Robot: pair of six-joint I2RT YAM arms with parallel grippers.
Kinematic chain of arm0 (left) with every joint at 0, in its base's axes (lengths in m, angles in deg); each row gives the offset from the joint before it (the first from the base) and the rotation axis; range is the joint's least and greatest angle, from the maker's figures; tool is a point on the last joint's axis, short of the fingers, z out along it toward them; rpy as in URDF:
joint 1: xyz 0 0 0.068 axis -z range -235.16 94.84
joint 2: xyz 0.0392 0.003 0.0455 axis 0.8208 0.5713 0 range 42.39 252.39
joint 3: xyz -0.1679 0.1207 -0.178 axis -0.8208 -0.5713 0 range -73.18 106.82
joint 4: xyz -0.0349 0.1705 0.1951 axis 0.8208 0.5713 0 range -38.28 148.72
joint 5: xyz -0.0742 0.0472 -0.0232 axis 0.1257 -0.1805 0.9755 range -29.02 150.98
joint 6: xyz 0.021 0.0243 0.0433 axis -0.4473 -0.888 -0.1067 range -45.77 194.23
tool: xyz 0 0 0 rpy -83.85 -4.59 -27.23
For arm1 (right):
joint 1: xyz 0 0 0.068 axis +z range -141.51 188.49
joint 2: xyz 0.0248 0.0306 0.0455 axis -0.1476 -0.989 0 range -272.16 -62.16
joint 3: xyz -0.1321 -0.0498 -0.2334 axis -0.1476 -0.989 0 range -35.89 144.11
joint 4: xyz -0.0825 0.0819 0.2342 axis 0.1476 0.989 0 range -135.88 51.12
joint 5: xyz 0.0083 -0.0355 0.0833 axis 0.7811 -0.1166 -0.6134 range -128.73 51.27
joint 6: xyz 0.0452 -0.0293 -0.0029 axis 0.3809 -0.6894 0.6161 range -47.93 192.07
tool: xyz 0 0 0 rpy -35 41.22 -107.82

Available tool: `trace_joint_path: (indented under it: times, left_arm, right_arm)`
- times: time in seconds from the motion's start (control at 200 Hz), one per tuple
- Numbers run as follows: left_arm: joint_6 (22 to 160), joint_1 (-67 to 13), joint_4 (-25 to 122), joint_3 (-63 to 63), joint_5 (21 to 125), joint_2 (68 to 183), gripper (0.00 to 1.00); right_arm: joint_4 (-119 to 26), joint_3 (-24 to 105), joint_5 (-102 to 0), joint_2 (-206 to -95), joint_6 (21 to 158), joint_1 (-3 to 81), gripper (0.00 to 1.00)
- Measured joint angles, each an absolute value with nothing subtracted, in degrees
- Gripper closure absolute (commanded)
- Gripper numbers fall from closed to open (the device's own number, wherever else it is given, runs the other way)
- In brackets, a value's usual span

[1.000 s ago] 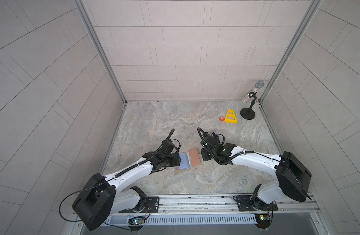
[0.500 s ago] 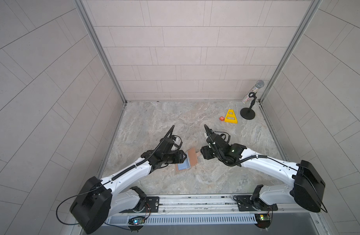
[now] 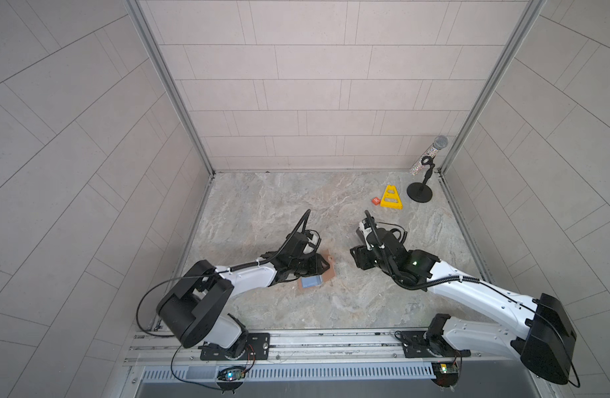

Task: Insert credit cards into a card holder
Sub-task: Open the card holder at the center of the table.

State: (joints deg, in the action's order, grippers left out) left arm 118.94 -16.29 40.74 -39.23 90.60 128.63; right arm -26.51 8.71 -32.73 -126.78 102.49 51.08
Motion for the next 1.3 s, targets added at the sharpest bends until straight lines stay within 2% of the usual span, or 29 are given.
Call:
trace_joint_path:
  times: [0.22, 0.596, 0.801, 0.911, 1.066, 1.301]
  left_arm:
    - [119.20, -15.85, 41.11, -37.54, 90.25, 131.84, 0.64]
    - [113.19, -15.85, 51.40, -28.25, 86.47, 127.16, 0.58]
    - [111.58, -15.85, 52.69, -23.31, 86.45, 130.86, 0.57]
    - [111.10, -15.85, 52.76, -20.89, 86.78, 133.74, 0.53]
    - [110.57, -15.85, 52.85, -17.17, 86.93, 137.81, 0.46]
    - [111.51, -15.85, 52.13, -12.28, 87.24, 143.64, 0.43]
  right_arm:
    - [-23.97, 8.82, -36.07, -126.28, 97.57, 41.70, 0.38]
    - [-20.32, 13.19, -47.28, -132.23, 88.21, 29.09, 0.36]
    - [-20.30, 14.44, -50.06, -136.20, 86.05, 27.82, 0.30]
    - [-20.34, 15.88, -50.08, -138.24, 85.24, 27.76, 0.28]
    - [-20.37, 18.46, -49.93, -140.95, 84.19, 27.01, 0.27]
    - [-20.23, 22.26, -50.17, -145.97, 82.81, 25.70, 0.27]
